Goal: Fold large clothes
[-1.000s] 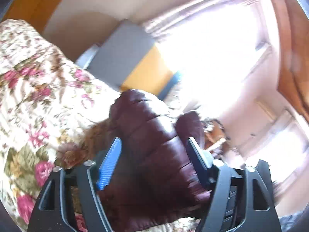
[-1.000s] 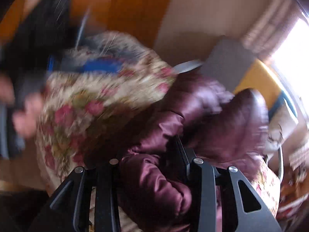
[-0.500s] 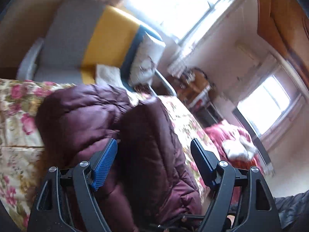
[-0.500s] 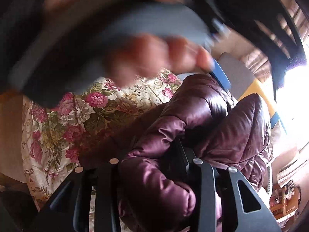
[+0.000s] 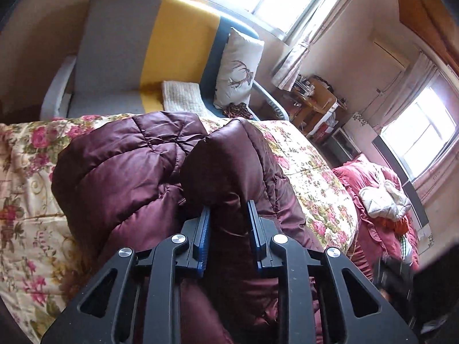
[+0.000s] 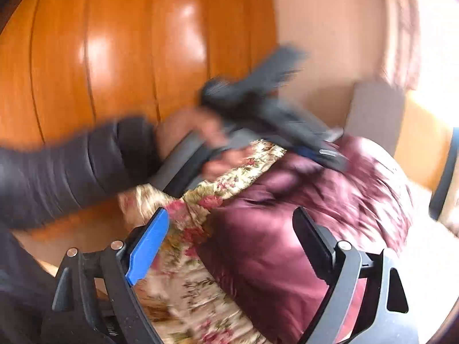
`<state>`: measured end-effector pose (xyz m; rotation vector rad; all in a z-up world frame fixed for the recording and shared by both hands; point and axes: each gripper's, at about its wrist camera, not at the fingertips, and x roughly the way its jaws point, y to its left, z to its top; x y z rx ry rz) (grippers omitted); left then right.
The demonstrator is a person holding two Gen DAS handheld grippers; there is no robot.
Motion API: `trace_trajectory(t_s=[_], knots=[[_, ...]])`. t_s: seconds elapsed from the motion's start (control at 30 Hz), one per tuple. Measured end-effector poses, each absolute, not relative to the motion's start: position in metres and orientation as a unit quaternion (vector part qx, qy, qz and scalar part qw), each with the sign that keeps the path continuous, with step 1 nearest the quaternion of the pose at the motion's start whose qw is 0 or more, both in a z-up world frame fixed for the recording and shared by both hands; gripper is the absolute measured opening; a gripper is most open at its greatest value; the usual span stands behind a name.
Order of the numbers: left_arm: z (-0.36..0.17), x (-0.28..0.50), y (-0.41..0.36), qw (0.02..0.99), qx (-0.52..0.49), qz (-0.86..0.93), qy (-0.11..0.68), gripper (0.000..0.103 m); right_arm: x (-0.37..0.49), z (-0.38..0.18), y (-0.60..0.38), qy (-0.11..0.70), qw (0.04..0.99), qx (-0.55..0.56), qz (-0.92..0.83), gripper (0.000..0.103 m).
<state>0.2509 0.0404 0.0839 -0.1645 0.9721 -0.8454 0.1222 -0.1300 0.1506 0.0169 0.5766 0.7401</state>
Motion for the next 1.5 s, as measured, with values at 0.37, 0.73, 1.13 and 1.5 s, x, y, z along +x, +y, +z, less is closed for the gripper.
trace_trajectory(t_s=[0.37, 0.73, 1.13, 1.5], knots=[[0.067, 0.231, 0.076, 0.816, -0.112, -0.346, 0.449, 0.018, 0.202, 0.093, -0.151, 0.346, 0.916, 0.018, 0.202, 0.067], [0.050, 0.193, 0.131, 0.847, -0.190, -0.216, 0.446, 0.049, 0.193, 0.051, -0.078, 0.310, 0.934, -0.092, 0.148, 0.067], [0.059, 0.177, 0.085, 0.890, -0.118, -0.134, 0.419, 0.070, 0.213, 0.094, -0.168, 0.340, 0.904, 0.066, 0.251, 0.089], [0.056, 0.165, 0.081, 0.906, -0.086, -0.122, 0.397, 0.072, 0.312, 0.115, -0.153, 0.376, 0.903, 0.061, 0.198, 0.089]])
